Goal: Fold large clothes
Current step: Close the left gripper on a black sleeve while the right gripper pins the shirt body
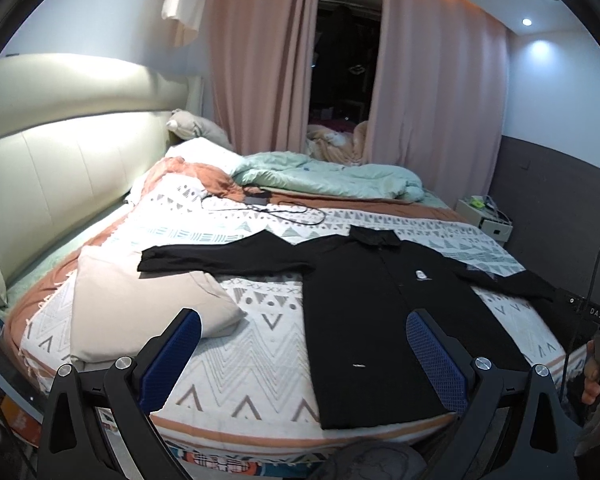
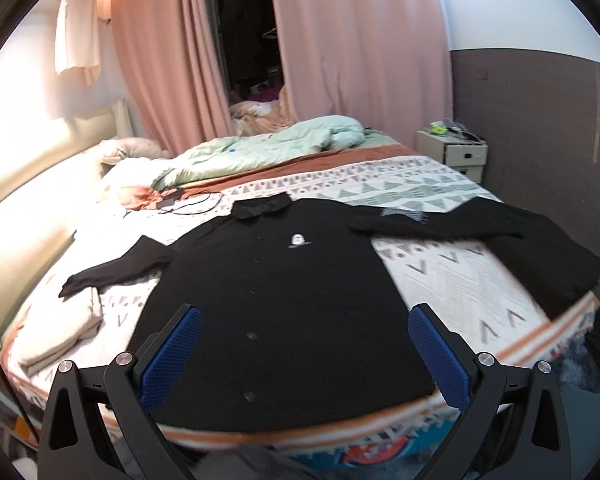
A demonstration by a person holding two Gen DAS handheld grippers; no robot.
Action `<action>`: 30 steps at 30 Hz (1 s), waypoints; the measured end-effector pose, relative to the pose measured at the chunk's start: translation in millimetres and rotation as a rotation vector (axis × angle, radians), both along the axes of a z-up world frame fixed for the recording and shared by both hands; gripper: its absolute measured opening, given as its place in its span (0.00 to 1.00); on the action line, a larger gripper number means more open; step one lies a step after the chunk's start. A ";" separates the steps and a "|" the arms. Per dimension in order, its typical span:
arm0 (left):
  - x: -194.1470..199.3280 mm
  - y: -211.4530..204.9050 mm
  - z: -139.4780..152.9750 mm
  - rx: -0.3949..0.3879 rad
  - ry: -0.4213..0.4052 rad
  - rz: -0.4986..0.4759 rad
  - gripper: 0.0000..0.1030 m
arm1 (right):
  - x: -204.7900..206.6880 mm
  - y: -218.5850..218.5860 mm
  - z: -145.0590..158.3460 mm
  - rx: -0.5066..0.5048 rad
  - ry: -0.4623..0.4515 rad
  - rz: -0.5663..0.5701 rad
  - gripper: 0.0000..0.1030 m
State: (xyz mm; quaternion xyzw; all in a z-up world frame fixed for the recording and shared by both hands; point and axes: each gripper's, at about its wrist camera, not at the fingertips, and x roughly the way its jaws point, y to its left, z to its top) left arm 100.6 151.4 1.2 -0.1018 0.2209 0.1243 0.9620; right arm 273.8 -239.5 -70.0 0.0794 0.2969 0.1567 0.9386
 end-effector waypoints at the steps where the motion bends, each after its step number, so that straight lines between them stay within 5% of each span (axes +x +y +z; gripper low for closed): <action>1: 5.6 8.9 -1.2 -0.008 0.007 0.010 1.00 | 6.9 6.9 0.3 0.002 0.002 0.007 1.00; 15: 55.7 127.7 -23.6 -0.091 0.074 0.217 0.99 | 101.9 118.7 -1.6 0.108 0.049 0.112 1.00; 30: 121.5 226.2 -43.1 -0.143 0.166 0.348 0.89 | 199.2 208.4 -45.7 0.253 0.214 0.097 0.91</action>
